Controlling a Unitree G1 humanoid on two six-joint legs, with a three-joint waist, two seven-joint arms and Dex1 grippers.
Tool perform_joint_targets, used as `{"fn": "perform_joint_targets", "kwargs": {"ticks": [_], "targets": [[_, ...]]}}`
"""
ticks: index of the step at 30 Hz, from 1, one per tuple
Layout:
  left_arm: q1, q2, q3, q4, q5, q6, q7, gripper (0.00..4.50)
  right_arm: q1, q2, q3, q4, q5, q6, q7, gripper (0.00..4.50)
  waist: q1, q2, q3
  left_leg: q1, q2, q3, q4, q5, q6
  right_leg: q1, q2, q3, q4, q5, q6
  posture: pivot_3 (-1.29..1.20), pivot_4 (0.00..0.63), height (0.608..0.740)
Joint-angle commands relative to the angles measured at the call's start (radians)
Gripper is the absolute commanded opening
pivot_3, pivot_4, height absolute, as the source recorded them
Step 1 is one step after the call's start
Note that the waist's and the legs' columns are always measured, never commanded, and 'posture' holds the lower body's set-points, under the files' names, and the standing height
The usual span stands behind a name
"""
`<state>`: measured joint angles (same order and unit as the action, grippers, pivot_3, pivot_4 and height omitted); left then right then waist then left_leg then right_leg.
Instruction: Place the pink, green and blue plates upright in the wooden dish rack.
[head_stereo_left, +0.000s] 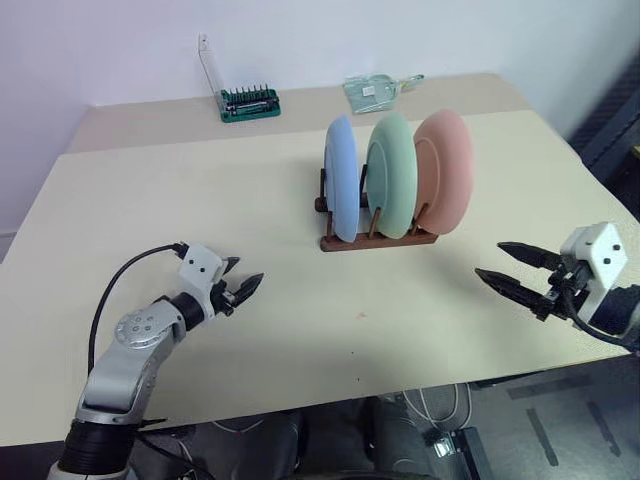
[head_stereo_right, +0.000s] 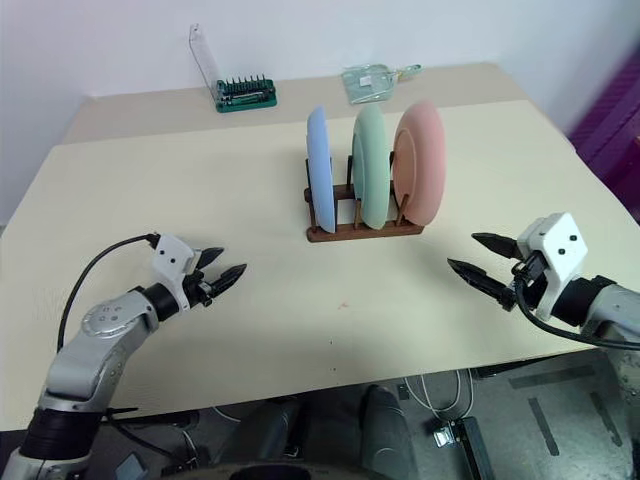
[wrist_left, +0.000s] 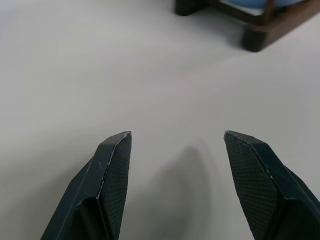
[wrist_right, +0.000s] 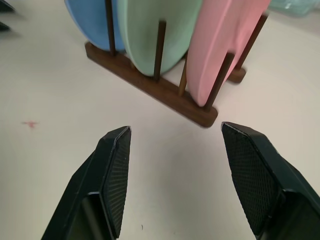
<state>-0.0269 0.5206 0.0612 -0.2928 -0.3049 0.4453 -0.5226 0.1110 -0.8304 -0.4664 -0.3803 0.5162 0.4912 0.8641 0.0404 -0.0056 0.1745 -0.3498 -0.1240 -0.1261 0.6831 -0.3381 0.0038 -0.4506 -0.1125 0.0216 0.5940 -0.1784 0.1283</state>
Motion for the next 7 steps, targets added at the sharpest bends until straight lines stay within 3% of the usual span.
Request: {"fn": "perform_joint_targets", "kwargs": {"ticks": [1, 7], "targets": [[0.020, 0.008, 0.036, -0.041, 0.013, -0.021, 0.013, 3.02, -0.029, 0.008, 0.028, 0.052, -0.034, -0.070, 0.008, 2.91, 0.000, 0.000, 0.000, 0.000, 0.000, 0.000, 0.000, 0.000, 0.000, 0.000, 0.000, 0.000, 0.000, 0.000, 0.000, 0.00, 0.150, 0.738], [0.063, -0.003, 0.041, -0.090, 0.035, -0.010, 0.052, 3.02, -0.102, 0.000, 0.090, 0.155, -0.059, -0.117, 0.033, 2.91, -0.002, 0.000, 0.000, 0.000, 0.000, 0.000, 0.000, 0.000, 0.000, 0.000, 0.000, 0.000, 0.000, 0.000, 0.000, 0.00, 0.150, 0.738]]}}
